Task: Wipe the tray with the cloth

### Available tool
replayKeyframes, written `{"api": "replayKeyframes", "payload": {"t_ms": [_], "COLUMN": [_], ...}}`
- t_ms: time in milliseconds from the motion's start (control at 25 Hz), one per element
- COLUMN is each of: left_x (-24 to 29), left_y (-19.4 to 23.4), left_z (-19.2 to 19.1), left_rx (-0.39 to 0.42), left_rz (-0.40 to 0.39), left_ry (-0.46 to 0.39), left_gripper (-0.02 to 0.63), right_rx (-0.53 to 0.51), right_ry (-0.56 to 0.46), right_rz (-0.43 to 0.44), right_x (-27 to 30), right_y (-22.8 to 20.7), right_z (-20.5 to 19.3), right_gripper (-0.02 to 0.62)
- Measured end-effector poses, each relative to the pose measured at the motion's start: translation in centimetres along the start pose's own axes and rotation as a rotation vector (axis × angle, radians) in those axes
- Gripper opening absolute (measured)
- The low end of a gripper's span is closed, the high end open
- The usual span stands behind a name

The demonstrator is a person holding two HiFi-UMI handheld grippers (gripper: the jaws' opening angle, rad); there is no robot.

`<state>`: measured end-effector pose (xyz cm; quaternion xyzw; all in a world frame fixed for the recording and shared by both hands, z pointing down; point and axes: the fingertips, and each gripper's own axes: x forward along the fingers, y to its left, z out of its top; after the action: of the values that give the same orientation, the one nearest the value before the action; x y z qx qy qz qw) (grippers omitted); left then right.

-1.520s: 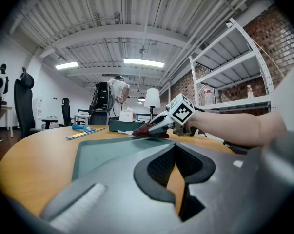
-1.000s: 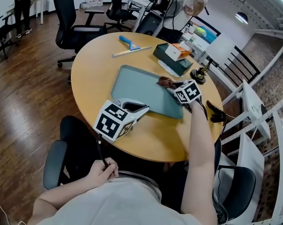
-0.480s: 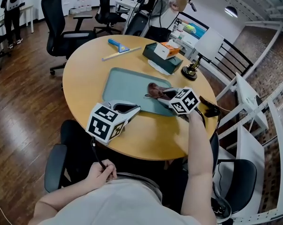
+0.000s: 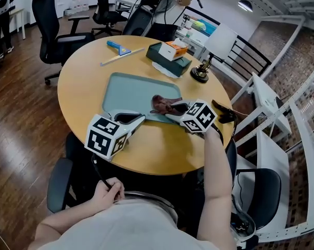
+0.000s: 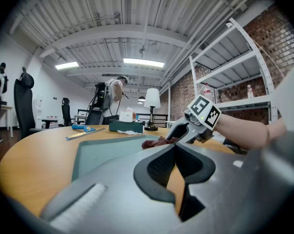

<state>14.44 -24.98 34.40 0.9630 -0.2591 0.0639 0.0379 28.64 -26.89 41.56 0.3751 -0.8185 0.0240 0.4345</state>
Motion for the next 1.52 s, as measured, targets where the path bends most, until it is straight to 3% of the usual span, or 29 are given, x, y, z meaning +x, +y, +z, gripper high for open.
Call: {"api": "replayKeyframes", "payload": {"t_ms": [560,1000,1240,1520], "left_x": [0.3,0.7,1.3,1.1], "left_y": [0.0,0.1,0.1,0.8], "left_z": [-0.1,-0.1,-0.8,-0.9], "left_rx": [0.001,0.003,-0.01,-0.023], "left_rz": [-0.001,0.001,0.003,0.065], "left_ry": [-0.001,0.003,0.05,0.057], "left_gripper": [0.014,0.014,0.014,0.014], "right_rx": [-0.12,-0.066,-0.034,-0.028], "right_ry": [-0.007,0.053,0.082,0.076], "right_rz": [0.052,-0.027,-0.086,-0.158], "right_x": [2.0,5.6,7.2,8.8], "right_y": [1.5,-5.7,-9.4,-11.9], "right_z": [2.8,3.0,2.9,3.3], "right_gripper": [0.137,0.137,0.137,0.137]}}
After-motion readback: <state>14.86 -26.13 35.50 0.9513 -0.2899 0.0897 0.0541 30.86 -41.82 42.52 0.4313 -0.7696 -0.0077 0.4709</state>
